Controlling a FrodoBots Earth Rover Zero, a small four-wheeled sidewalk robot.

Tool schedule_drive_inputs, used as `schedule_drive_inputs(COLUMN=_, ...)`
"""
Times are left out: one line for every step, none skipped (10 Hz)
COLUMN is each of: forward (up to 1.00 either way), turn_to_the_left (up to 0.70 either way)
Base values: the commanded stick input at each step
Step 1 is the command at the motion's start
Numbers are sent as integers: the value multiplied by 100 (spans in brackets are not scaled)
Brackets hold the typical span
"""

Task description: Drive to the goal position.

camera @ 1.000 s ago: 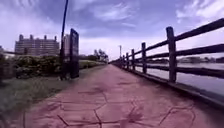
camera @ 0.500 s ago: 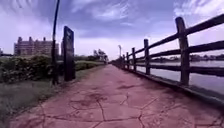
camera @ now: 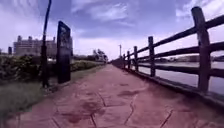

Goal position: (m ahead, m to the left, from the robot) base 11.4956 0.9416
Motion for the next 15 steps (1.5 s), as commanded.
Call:
schedule_drive_inputs(forward=100, turn_to_the_left=0)
schedule_drive_inputs(forward=100, turn_to_the_left=0)
schedule_drive_inputs(forward=100, turn_to_the_left=0)
schedule_drive_inputs(forward=100, turn_to_the_left=0)
schedule_drive_inputs(forward=100, turn_to_the_left=0)
schedule_drive_inputs(forward=100, turn_to_the_left=0)
schedule_drive_inputs(forward=100, turn_to_the_left=0)
schedule_drive_inputs(forward=100, turn_to_the_left=0)
schedule_drive_inputs(forward=100, turn_to_the_left=0)
schedule_drive_inputs(forward=100, turn_to_the_left=0)
schedule_drive_inputs(forward=100, turn_to_the_left=0)
schedule_drive_inputs(forward=100, turn_to_the_left=0)
schedule_drive_inputs(forward=100, turn_to_the_left=0)
schedule_drive_inputs(forward=100, turn_to_the_left=0)
schedule_drive_inputs(forward=100, turn_to_the_left=0)
